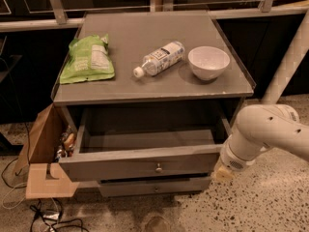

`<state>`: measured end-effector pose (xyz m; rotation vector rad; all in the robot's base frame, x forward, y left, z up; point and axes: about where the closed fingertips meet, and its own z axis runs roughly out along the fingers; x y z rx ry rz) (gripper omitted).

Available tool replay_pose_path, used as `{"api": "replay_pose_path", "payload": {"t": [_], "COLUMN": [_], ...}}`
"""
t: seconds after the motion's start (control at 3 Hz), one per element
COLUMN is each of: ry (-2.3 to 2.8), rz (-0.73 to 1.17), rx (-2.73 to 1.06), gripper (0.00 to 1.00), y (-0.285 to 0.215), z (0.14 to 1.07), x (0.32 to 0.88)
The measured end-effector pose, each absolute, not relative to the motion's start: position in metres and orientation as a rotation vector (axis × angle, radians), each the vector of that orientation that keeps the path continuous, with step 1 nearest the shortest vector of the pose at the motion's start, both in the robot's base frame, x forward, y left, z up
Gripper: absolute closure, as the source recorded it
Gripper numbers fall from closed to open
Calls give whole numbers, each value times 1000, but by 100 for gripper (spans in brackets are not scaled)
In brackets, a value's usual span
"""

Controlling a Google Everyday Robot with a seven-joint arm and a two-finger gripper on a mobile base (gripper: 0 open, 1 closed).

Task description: Close top drawer

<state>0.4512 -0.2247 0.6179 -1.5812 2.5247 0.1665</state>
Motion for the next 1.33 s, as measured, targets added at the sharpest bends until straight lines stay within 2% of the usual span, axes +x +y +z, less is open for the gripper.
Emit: {"api": "replay_pose_path", "payload": {"t": [0.33,0.67,1.0,1.33], "ry": [2525,2525,2525,2525], "rz": [167,167,167,167], "rx": [-1581,-1581,-1581,-1581], "gripper": [4,0,0,19], "y": [-225,-225,-225,-225], "z": [618,618,618,618], "x": [451,451,451,451]}}
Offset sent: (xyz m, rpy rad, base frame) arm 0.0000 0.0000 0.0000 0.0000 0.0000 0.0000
